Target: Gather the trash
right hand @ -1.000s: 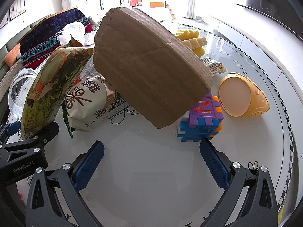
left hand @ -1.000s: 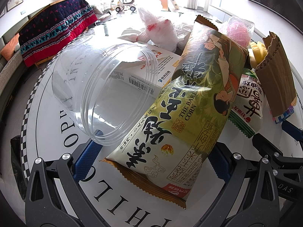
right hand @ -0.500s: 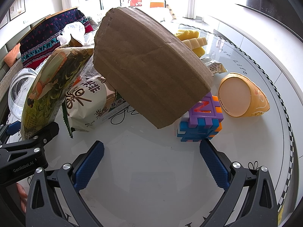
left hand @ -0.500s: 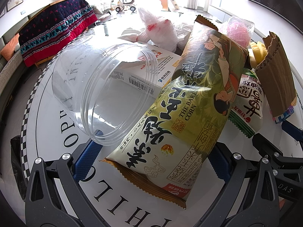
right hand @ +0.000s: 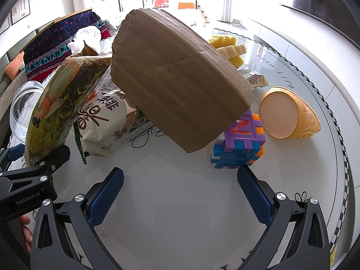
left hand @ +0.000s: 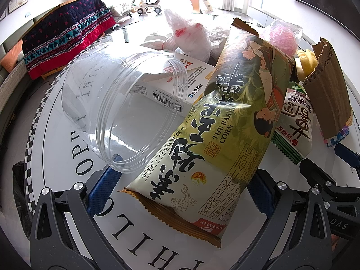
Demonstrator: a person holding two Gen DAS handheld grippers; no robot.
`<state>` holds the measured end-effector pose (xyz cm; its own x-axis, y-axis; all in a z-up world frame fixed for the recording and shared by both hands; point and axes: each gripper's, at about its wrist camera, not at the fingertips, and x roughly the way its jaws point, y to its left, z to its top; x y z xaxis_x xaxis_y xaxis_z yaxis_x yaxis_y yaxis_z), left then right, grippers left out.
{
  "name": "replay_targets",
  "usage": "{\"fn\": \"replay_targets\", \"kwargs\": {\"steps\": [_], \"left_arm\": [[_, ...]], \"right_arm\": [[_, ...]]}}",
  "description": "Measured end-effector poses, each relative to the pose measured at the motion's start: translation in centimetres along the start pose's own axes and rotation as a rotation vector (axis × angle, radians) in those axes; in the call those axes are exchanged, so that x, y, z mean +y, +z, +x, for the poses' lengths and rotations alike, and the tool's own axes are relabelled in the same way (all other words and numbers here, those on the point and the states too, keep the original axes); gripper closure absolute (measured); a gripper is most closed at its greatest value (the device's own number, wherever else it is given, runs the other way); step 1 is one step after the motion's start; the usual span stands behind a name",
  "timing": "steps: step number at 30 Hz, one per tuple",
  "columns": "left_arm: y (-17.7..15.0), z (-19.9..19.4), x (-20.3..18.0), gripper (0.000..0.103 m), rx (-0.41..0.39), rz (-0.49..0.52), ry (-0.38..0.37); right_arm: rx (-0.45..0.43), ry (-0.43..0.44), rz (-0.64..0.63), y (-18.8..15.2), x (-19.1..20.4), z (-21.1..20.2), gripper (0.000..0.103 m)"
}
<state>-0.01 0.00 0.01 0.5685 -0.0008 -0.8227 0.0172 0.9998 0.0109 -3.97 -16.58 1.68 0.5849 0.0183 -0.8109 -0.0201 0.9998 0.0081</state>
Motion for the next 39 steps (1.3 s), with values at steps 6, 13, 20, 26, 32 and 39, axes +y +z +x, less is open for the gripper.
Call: {"fn": "replay_targets", "kwargs": {"steps": [6, 13, 20, 26, 32, 39], "left_arm": [[0.0, 0.0, 0.0, 0.005, 0.0, 0.0, 0.0], [0.0, 0.0, 0.0, 0.005, 0.0, 0.0, 0.0], [-0.7, -0.9, 0.6, 0.005, -0.018, 0.008, -0.006], [-3.1, -4.1, 2.1, 0.005, -0.082, 0.033, -0.053], [-4.3, -6.0, 3.7, 0.005, -0.059, -0.01, -0.168], [-4.8, -7.7, 6.1, 0.005, -0.098, -0.013, -0.099]], "right_arm": [[0.0, 0.0, 0.0, 0.0, 0.0, 0.0, 0.002], [0.0, 0.0, 0.0, 0.0, 0.0, 0.0, 0.002], [0.005, 0.038, 0.014, -0.2, -0.3, -0.4, 0.003], [0.005, 0.114, 0.02, -0.8, -0.8, -2.6, 0.003], [-0.03, 0.157, -0.007, -1.1, -0.3, -5.6, 0.003], [-0.073, 0.27, -0.05, 0.1, 2.0, -9.5, 0.003]]}}
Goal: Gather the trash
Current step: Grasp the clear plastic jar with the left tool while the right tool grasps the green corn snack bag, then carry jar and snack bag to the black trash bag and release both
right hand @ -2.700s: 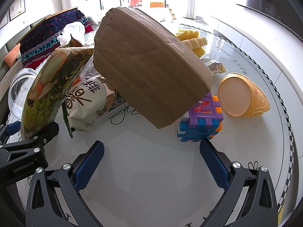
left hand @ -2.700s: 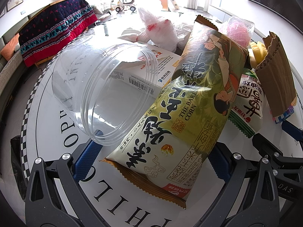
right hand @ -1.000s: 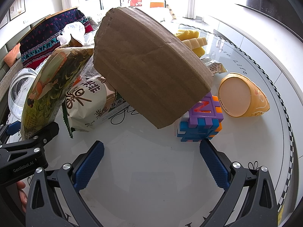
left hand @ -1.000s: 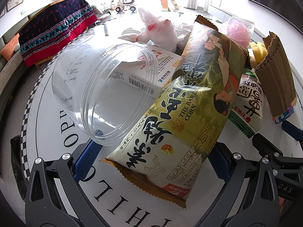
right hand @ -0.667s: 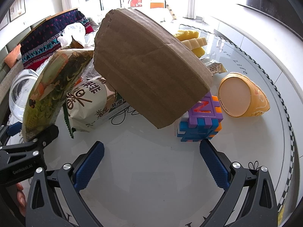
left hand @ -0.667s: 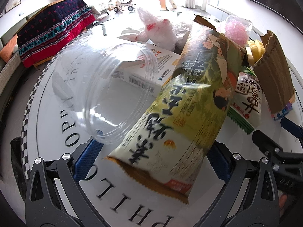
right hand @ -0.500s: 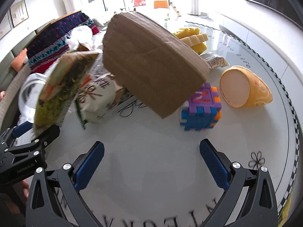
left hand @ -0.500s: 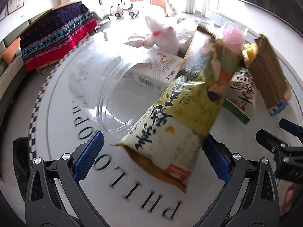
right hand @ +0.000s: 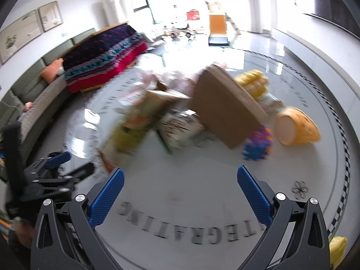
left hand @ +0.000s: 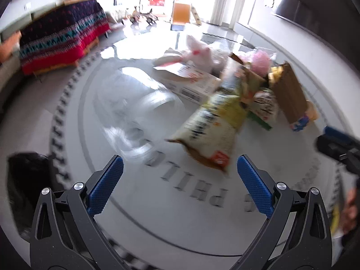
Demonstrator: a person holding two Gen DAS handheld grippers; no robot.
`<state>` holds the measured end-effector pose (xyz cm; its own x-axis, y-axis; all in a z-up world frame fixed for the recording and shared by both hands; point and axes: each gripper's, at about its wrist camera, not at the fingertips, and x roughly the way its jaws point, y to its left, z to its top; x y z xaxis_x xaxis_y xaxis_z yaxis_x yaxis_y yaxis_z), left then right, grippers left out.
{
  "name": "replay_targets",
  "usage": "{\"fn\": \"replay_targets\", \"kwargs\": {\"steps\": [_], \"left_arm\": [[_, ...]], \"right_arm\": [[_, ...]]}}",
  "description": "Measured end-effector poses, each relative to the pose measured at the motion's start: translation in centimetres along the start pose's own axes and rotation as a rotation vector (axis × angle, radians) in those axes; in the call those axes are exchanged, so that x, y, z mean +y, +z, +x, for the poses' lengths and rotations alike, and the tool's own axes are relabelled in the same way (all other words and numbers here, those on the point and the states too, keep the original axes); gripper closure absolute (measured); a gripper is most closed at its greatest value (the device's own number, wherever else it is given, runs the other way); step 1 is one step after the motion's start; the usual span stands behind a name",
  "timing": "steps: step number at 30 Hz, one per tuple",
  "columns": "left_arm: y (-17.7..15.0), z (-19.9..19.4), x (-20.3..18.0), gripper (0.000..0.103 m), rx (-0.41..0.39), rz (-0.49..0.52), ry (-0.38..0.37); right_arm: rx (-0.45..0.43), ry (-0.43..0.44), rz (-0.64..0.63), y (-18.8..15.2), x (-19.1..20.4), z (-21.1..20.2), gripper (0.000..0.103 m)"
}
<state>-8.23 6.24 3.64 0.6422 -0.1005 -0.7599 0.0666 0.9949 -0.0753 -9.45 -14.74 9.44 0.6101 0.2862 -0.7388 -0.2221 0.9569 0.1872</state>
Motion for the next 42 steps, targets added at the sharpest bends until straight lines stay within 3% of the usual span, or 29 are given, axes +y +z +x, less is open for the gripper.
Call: {"fn": "replay_targets", "kwargs": {"steps": [4, 9, 18, 19, 21, 22, 24, 30, 32, 34, 36, 39, 42], "left_arm": [[1.2, 0.7, 2.4, 0.005, -0.002, 0.053, 0.043], [1.7, 0.9, 4.2, 0.005, -0.007, 0.107, 0.063], [3.1, 1.4, 5.7, 0.005, -0.024, 0.231, 0.071], [3.3, 1.7, 5.8, 0.005, -0.017, 0.249, 0.07], [3.6, 2.2, 5.7, 0.005, -0.013, 0.293, 0.069], [3.8, 2.5, 5.6, 0.005, -0.012, 0.318, 0.07], [4.1, 2.7, 5.3, 0.005, -0.015, 0.345, 0.066], [4.8, 3.6, 5.3, 0.005, -0.005, 0.356, 0.069], [5.0, 3.6, 5.3, 0.011, -0.02, 0.342, 0.044], [5.2, 4.0, 5.4, 0.037, 0.004, 0.317, 0.008], [5.1, 4.7, 5.5, 0.056, 0.035, 0.291, -0.006], [4.7, 4.7, 6.0, 0.065, 0.038, 0.243, -0.042], [4.2, 3.9, 6.5, 0.066, 0.02, 0.194, -0.055]], "right_arm": [[0.024, 0.084, 0.003, 1.5, 2.7, 0.4, 0.003], [0.109, 0.158, 0.111, 3.5, 5.7, 4.1, 0.003], [0.238, 0.113, 0.239, 4.7, 7.9, 11.1, 0.007], [0.244, 0.109, 0.244, 4.7, 7.9, 11.6, 0.009], [0.247, 0.088, 0.244, 4.7, 7.8, 12.0, 0.029], [0.251, 0.094, 0.248, 4.6, 7.7, 12.2, 0.05], [0.253, 0.143, 0.266, 4.6, 7.3, 12.0, 0.055], [0.252, 0.147, 0.232, 4.1, 7.2, 10.8, 0.057], [0.252, 0.151, 0.228, 4.0, 7.1, 10.5, 0.057], [0.25, 0.15, 0.226, 4.0, 7.1, 10.2, 0.057], [0.243, 0.154, 0.222, 3.9, 7.1, 9.9, 0.057], [0.231, 0.154, 0.202, 4.1, 7.4, 9.3, 0.057], [0.222, 0.159, 0.182, 4.1, 7.8, 8.5, 0.058]]}}
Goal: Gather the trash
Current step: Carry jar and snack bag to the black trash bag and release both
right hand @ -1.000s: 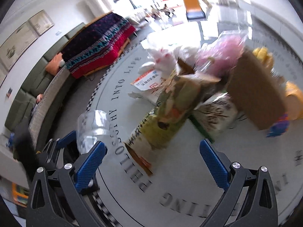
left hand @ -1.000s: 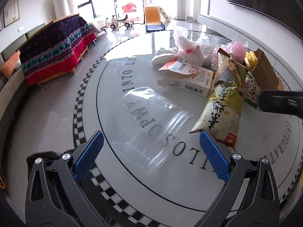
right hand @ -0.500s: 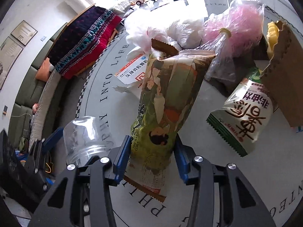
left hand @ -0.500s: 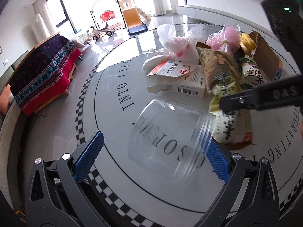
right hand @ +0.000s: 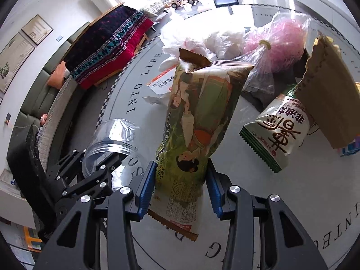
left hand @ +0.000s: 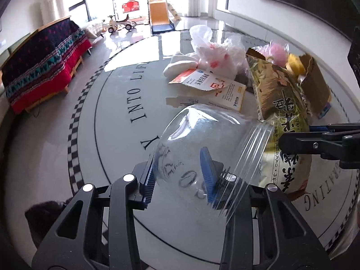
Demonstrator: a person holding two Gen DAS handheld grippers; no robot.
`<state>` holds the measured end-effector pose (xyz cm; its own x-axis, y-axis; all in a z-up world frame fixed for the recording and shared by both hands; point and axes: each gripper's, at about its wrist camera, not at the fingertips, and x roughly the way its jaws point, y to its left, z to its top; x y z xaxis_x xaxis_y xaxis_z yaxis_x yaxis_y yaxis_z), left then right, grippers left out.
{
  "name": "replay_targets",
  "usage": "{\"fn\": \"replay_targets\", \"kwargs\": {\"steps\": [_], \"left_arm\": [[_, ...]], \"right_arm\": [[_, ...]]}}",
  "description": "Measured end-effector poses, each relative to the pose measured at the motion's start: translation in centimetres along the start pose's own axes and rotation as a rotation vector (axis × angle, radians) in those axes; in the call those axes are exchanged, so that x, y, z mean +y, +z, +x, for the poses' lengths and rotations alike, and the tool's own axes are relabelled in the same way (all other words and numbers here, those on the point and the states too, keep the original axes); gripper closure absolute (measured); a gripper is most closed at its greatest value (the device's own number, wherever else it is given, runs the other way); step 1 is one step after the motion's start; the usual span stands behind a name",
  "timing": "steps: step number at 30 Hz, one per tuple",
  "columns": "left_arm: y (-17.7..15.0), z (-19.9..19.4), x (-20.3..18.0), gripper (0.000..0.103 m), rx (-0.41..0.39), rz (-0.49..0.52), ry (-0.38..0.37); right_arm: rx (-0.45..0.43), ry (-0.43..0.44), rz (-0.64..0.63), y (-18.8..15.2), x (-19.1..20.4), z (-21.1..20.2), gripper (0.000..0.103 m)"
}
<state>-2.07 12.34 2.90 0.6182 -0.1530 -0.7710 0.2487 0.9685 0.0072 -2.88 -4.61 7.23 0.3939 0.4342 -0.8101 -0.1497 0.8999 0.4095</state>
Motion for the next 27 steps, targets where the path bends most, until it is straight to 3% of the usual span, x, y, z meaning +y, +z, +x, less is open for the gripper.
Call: {"fn": "replay_targets", "kwargs": {"steps": [6, 11, 27], "left_arm": [[-1.4, -2.5, 1.4, 0.066, -0.048, -0.088, -0.007], [-3.4, -5.5, 3.5, 0.066, -0.088, -0.156, 0.029], [-15.1, -16.8, 14.2, 0.066, -0.115, -0.447, 0.35]], "right_arm": [[-0.028, 0.005, -0.052, -0.4, 1.9, -1.2, 0.059], [-0.025, 0.052, -0.13, -1.3, 5.3, -1.6, 0.059], [0.124, 0.241, -0.467, -6.7, 22.3, 4.3, 0.059]]}}
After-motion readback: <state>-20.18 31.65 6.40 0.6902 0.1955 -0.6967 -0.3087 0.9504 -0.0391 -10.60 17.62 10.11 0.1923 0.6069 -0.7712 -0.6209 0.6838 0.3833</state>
